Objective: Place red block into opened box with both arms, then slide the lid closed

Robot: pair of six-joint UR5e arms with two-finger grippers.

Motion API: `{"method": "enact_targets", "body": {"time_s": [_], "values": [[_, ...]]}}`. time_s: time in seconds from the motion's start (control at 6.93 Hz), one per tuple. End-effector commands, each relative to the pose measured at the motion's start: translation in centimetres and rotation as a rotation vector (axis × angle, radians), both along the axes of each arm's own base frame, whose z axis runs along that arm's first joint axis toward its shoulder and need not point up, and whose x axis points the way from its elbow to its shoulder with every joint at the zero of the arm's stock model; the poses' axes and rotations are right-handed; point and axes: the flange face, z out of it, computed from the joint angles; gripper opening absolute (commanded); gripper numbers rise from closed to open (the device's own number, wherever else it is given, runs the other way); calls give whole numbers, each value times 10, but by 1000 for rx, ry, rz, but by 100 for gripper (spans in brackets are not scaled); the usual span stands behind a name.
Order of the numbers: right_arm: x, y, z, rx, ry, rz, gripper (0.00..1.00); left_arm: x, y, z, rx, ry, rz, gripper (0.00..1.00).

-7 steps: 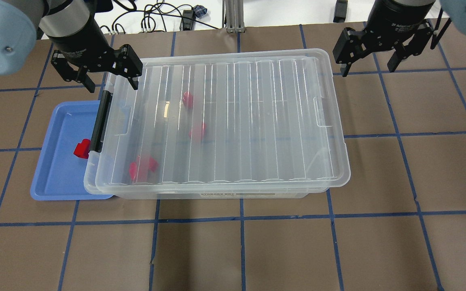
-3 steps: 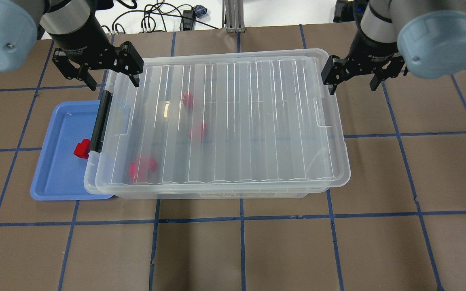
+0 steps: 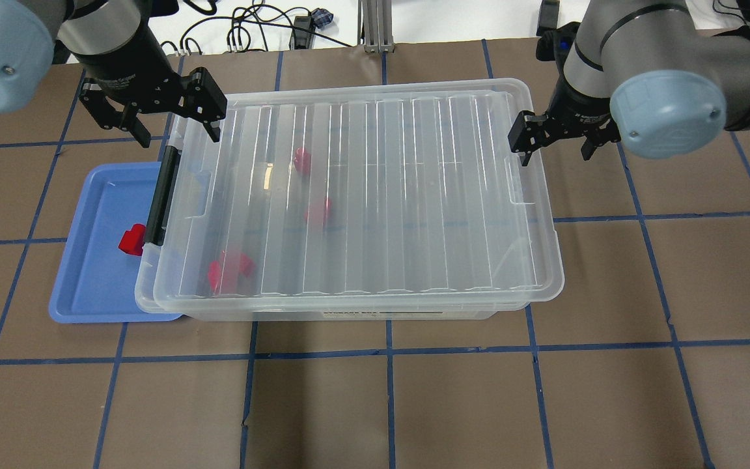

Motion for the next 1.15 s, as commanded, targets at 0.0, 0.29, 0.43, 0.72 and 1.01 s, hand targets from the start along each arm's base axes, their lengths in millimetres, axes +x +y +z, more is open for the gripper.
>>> {"method": "enact_targets", "body": {"time_s": [0.0,0.29,0.43,0.72,1.01], "values": [[-3,0,-3,3,30,0,100,93,-20,-31,5,8,33,100],[-7,1,-5,13,59,-3,100,168,-30,-76,-31,10,-8,100],[-16,1,-4,18,133,-10,100,203,-29,-112,-36,9,-60,100],[-28,-2,-9,33,206,-2,100,239,-21,-182,-44,9,-129,100],[-62,-6,-9,48,227,-42,100,240,-23,-217,-79,69,-221,100]]}}
